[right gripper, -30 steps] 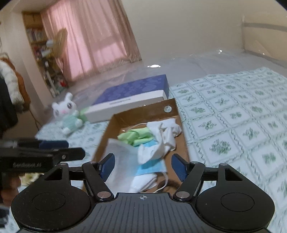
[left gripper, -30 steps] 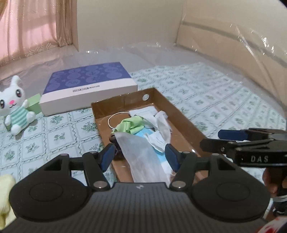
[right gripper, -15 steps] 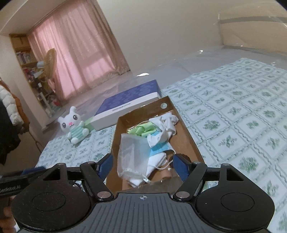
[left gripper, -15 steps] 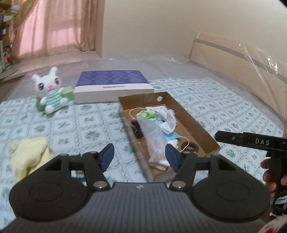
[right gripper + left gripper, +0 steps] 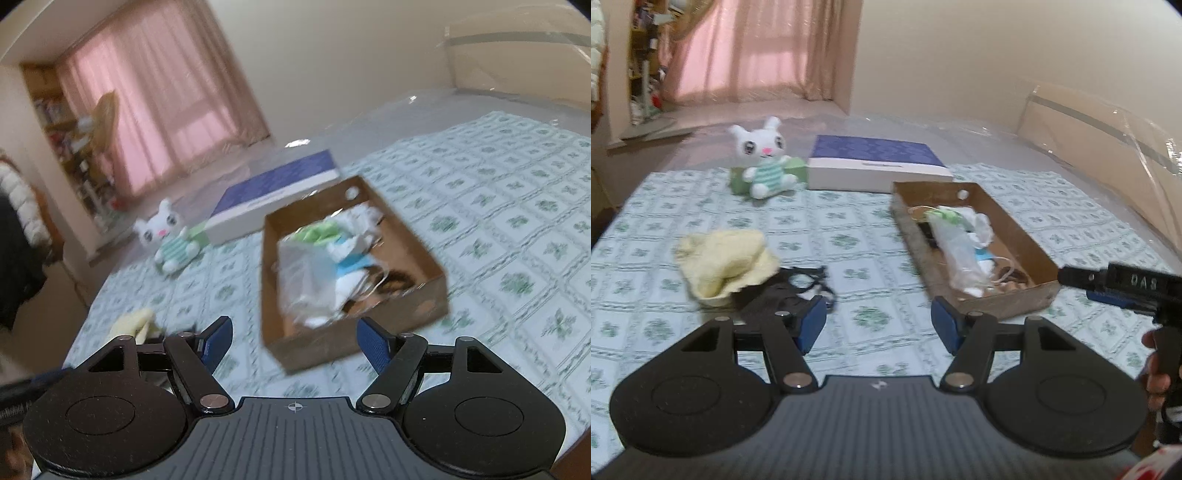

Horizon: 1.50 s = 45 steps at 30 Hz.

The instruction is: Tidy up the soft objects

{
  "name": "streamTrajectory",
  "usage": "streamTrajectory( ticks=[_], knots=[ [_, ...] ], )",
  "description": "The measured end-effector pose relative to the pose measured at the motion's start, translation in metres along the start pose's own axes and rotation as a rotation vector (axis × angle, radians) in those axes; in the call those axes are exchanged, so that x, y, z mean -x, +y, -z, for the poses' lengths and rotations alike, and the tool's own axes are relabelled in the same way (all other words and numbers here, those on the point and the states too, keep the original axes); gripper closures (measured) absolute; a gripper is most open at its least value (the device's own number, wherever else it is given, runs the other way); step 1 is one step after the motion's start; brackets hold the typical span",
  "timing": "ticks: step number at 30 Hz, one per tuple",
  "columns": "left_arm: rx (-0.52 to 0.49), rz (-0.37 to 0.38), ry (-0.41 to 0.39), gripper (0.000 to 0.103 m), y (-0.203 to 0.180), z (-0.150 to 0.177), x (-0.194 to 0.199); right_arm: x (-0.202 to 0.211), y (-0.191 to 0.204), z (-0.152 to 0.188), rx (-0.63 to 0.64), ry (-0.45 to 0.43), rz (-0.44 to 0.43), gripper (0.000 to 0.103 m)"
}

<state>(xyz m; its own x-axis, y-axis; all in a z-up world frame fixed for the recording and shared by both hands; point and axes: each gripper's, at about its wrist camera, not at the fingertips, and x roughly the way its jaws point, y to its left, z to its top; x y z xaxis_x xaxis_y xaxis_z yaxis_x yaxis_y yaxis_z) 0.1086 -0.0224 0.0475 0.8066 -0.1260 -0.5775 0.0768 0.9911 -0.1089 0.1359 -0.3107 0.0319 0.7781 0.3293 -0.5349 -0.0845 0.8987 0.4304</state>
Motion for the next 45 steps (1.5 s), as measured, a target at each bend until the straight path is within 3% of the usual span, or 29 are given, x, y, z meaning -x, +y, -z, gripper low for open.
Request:
streamTrajectory(
  ticks=[9,20,45],
  knots=[
    [0.038,-0.081,-0.032,0.034,0.032,0.01,0.026,-0.003,0.054,0.025,0.111,0.063,-0.052,0.029],
    [0.082,-0.128,-0.02,0.034,0.063,0.029,0.041,-0.013,0.091,0.047,0.191,0.122,-0.09,0.029],
    [0.149,-0.159,0.046,0.034,0.102,0.05,0.017,-0.061,0.114,0.074,0.259,0.228,-0.108,0.029]
  ],
)
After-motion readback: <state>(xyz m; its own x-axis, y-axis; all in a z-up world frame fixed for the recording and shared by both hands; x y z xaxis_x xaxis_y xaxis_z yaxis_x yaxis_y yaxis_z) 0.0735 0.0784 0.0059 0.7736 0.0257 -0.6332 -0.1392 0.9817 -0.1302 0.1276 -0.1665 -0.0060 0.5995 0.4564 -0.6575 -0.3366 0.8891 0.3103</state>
